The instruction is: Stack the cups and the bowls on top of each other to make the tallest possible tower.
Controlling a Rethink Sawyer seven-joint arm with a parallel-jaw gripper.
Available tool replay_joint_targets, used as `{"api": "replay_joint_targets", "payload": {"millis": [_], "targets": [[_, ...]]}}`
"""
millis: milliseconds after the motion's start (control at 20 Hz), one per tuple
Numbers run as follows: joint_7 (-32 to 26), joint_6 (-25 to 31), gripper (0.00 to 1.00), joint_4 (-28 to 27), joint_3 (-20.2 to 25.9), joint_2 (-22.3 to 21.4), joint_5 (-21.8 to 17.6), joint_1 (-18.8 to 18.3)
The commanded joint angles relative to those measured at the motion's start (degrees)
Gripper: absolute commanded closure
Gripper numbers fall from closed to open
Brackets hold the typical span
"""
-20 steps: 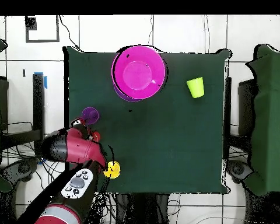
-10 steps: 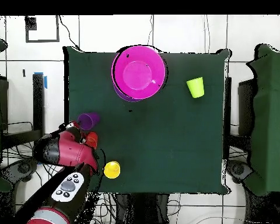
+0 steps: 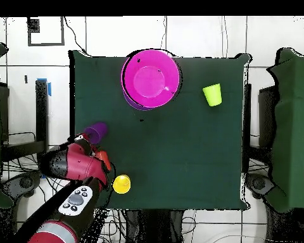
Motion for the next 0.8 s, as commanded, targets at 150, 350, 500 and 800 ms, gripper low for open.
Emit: {"api": "replay_joint_targets", "payload": {"millis": [150,350,500,800], "targets": [[9.6,-3.3,0.00,1.8,7.2,0.6,-0.4,-3.9],[6.7,-2.2,0.00,1.2,7.1,0.0,-2.3,-6.4],[5.6,-0.4,0.00,-1.2,2.9,1.4,-2.2,-4.3],[4.4,-0.4,1.00,-2.3,1.8,1.9,-3.1,-4.6]]}}
